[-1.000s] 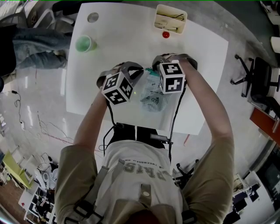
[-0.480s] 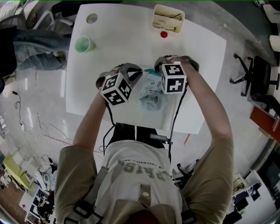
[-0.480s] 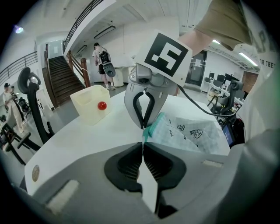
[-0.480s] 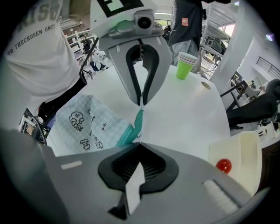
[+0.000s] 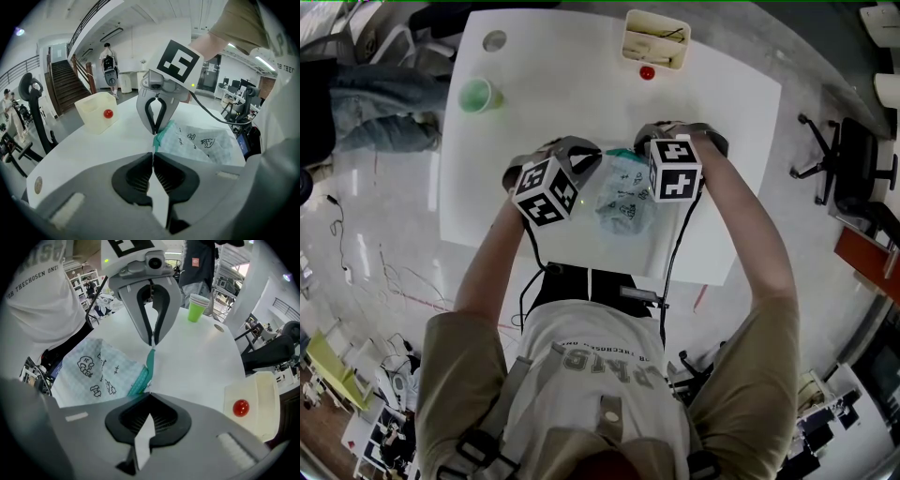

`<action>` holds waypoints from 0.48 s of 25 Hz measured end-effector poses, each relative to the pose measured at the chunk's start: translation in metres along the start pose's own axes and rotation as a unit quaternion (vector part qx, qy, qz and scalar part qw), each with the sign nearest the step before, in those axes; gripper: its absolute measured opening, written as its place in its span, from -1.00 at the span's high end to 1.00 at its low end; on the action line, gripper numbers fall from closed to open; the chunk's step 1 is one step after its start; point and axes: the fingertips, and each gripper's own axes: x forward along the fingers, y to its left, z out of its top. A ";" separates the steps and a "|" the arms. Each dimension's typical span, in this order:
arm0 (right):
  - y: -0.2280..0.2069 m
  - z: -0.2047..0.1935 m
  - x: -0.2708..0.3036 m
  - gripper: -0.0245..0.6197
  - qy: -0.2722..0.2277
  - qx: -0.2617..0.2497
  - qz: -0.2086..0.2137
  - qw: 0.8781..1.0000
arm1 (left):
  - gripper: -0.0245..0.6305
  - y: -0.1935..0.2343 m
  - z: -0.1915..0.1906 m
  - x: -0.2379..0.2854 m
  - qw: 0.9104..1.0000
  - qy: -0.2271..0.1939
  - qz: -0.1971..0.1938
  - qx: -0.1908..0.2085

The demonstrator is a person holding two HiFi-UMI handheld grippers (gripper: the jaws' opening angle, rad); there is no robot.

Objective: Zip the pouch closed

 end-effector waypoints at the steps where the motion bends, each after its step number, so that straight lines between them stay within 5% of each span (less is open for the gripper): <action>1: 0.000 0.000 -0.001 0.92 0.000 0.002 -0.002 1.000 | 0.86 0.000 0.000 0.000 1.000 -0.001 0.000 0.000; 12: 0.004 -0.008 0.000 0.92 0.012 0.002 -0.004 1.000 | 0.86 -0.003 -0.001 -0.002 1.000 0.001 -0.003 0.003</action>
